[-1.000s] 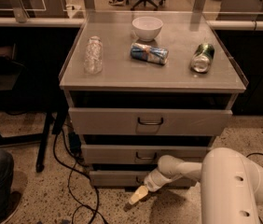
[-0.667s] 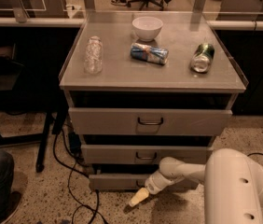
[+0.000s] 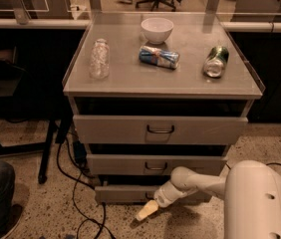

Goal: Open bottom drawer

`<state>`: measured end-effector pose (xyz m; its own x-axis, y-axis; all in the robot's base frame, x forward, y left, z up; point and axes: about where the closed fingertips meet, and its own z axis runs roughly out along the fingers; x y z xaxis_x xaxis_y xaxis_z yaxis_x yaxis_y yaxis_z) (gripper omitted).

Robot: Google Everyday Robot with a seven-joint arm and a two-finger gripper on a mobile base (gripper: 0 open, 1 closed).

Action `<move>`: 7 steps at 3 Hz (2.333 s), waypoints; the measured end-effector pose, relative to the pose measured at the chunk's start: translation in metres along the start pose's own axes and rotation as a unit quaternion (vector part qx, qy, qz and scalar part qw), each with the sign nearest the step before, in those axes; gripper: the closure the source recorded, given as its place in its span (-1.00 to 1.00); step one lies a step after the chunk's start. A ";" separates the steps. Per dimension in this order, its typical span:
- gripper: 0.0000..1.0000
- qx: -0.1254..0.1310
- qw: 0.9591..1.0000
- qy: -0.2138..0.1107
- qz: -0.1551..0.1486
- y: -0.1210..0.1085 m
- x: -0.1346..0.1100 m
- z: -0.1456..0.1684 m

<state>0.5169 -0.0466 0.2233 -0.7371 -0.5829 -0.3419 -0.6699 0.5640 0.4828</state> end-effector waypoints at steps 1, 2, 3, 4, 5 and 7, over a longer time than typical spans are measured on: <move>-1.00 -0.014 1.000 0.003 -0.020 -0.001 -0.016 0.010; -1.00 -0.014 1.000 0.003 -0.020 -0.001 -0.016 0.010; -1.00 -0.016 1.000 0.013 -0.014 -0.002 -0.002 0.018; -1.00 -0.012 1.000 0.021 -0.011 -0.001 0.005 0.019; -1.00 -0.011 1.000 0.026 -0.010 0.002 0.008 0.018; -1.00 -0.010 1.000 0.022 0.005 0.004 0.017 0.013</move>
Offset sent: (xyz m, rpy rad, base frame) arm 0.0334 0.0251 0.0030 0.0393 -0.0282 0.0804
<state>0.5005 -0.0462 0.2091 -0.7395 -0.6020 -0.3013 -0.6598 0.5593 0.5018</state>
